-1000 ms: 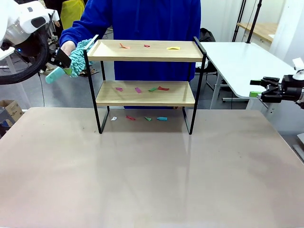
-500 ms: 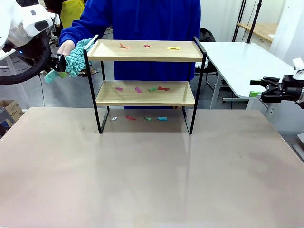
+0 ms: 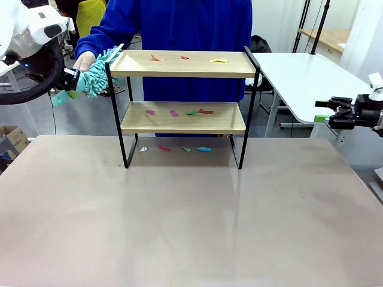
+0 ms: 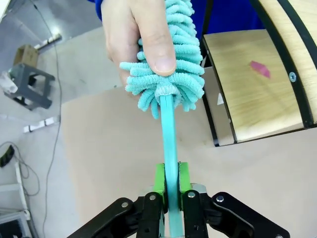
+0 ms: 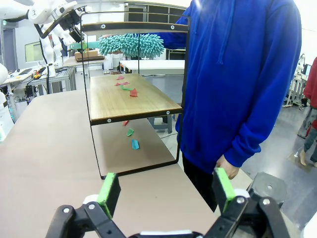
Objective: Clean the shelf.
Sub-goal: Pick up the Duster handed by the human.
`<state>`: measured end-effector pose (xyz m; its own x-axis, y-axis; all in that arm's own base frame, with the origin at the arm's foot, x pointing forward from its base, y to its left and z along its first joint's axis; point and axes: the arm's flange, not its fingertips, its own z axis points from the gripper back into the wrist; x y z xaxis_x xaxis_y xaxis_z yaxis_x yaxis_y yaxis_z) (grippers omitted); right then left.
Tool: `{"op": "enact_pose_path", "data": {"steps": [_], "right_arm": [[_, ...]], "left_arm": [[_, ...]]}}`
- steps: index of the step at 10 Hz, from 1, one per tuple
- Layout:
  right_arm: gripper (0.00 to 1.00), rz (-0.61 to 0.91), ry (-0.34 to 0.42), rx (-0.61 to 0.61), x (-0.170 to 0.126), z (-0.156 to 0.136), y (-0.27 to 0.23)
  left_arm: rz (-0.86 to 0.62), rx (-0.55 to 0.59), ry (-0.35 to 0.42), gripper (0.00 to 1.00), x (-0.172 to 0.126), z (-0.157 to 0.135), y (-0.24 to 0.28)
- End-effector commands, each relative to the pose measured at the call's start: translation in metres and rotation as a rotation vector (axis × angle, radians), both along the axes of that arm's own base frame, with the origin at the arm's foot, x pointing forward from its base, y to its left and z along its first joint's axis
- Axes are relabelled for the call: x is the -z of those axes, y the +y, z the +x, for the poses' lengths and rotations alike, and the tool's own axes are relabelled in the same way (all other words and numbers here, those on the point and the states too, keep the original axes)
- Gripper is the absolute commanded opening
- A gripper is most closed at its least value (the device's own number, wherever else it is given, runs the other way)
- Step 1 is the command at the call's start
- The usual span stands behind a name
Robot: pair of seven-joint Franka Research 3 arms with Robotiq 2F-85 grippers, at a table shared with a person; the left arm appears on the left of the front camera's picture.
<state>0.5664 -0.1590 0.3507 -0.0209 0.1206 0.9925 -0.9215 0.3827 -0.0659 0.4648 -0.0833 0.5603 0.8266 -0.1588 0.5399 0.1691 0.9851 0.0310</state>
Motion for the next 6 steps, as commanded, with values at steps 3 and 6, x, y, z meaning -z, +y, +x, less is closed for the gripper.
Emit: {"op": "enact_pose_path", "data": {"steps": [3,6], "right_arm": [[1.0,-0.001,0.016,0.003,-0.0046,-0.0002,0.001],[1.0,-0.001,0.016,0.003,-0.0046,-0.0002,0.001]], "left_arm": [[-0.012,-0.065,0.0,0.0,-0.0091,-0.0001,-0.006],[-0.016,-0.034,0.006,0.0,-0.005,0.0,-0.0028]]}}
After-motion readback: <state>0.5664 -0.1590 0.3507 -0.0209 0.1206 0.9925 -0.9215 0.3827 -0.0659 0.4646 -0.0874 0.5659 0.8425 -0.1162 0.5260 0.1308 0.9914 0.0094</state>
